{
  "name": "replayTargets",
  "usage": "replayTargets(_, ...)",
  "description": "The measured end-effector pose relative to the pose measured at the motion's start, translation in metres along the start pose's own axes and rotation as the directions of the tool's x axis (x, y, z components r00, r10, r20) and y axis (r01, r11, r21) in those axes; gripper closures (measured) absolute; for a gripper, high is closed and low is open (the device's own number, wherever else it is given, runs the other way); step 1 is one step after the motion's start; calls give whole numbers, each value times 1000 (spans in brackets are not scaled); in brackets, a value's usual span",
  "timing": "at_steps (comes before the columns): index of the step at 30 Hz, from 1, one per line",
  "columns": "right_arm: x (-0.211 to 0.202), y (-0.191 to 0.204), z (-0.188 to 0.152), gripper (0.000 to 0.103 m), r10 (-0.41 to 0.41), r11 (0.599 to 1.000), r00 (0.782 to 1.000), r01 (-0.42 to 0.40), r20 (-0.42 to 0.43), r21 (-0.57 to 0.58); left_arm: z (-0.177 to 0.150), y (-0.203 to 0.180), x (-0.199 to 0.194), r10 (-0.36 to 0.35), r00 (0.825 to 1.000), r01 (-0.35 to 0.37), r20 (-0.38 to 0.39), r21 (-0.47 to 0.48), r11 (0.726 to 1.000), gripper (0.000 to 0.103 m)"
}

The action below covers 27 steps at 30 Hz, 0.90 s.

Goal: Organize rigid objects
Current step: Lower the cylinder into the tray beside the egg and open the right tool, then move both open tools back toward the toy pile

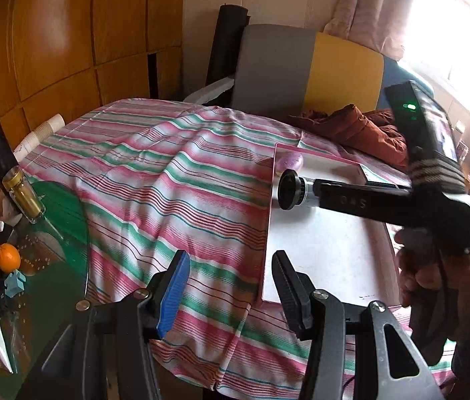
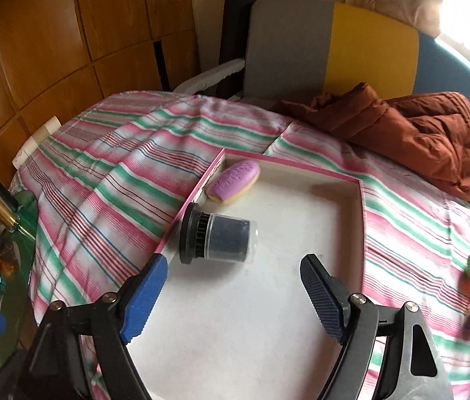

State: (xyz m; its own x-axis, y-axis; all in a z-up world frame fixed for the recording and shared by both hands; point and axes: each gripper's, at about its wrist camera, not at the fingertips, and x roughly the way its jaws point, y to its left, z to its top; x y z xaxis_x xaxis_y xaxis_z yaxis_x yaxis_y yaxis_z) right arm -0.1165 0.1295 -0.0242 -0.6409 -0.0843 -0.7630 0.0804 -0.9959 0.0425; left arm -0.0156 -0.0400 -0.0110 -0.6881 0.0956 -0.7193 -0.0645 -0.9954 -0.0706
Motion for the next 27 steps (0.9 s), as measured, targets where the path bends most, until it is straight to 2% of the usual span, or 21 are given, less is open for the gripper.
replayTargets(10, -46, -32, -28, 18, -43, 999, 997, 42, 69, 24, -2, -13, -6, -6, 1000, 6, 9, 29, 1000, 51)
replayTargets(21, -90, -87, -52, 18, -105, 991, 987, 94, 122, 92, -4, -40, -9, -36, 999, 35, 7, 79, 996, 50)
replayTargets(27, -113, -125, -62, 17, -170, 979, 975, 152, 142, 133, -2, -57, -8, -68, 998, 68, 1, 106, 992, 48)
